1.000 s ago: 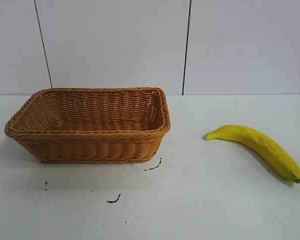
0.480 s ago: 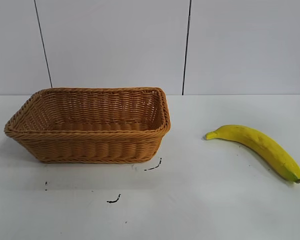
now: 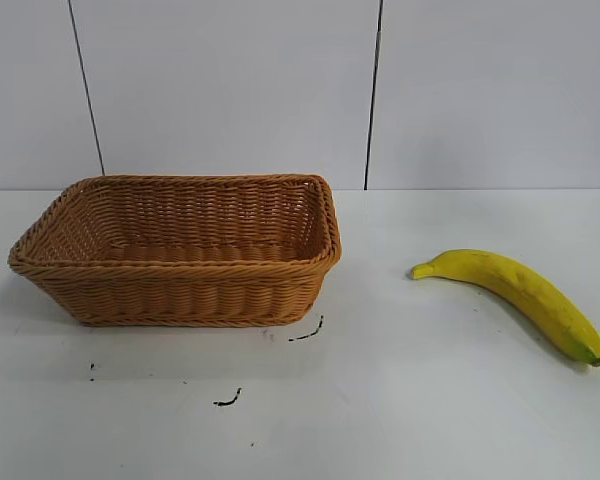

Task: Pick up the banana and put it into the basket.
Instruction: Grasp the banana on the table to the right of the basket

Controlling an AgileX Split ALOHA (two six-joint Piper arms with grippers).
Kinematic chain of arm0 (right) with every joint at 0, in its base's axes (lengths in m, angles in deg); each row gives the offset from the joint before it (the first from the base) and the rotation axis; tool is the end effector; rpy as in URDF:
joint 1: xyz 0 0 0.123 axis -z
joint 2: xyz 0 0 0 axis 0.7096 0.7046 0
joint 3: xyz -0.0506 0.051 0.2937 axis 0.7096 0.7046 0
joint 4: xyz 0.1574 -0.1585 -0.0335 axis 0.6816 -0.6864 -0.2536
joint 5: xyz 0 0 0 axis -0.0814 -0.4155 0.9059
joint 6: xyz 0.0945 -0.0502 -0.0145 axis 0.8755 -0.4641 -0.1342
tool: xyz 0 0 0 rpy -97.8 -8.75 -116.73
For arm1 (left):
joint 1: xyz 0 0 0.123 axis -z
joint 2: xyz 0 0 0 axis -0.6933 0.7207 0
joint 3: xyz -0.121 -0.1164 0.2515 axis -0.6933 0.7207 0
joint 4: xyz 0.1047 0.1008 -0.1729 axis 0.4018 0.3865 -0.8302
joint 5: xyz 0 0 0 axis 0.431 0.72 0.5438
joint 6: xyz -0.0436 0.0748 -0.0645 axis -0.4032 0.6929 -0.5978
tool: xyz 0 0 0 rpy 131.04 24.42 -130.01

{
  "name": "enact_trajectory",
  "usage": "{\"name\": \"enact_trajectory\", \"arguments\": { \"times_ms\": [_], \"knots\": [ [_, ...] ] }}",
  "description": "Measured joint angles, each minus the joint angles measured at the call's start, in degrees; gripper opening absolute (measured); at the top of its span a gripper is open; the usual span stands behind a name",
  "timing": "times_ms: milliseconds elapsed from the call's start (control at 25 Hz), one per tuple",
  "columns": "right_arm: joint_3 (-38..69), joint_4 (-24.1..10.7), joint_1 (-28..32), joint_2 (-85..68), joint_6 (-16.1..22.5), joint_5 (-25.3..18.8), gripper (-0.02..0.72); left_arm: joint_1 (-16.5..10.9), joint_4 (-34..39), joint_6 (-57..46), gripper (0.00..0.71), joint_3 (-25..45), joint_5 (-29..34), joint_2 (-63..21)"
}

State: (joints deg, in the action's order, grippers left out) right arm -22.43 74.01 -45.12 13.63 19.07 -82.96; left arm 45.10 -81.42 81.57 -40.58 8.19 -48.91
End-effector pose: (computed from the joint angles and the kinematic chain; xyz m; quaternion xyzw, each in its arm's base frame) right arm 0.2612 0.0073 0.3249 -0.1059 0.9792 0.0175 0.1723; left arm -0.0305 -0.0061 0.2553 0.0347 0.8550 -0.0269 0.5167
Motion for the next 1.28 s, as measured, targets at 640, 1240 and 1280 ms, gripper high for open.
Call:
{"name": "enact_trajectory", "arguments": {
  "times_ms": [640, 1240, 1280],
  "knots": [
    [-0.86, 0.76, 0.0, 21.1, -4.73, 17.27, 0.692, 0.0, 0.0, 0.0, 0.69, 0.0, 0.0, 0.0],
    [-0.86, -0.7, -2.47, 25.93, -4.37, 25.33, 0.692, 0.0, -0.06, 0.0, 0.69, 0.0, 0.0, 0.0],
    [-0.86, -0.76, -2.47, 25.97, -4.09, 25.97, 0.692, 0.0, -0.06, 0.0, 0.69, 0.0, 0.0, 0.0]
  ]
}}
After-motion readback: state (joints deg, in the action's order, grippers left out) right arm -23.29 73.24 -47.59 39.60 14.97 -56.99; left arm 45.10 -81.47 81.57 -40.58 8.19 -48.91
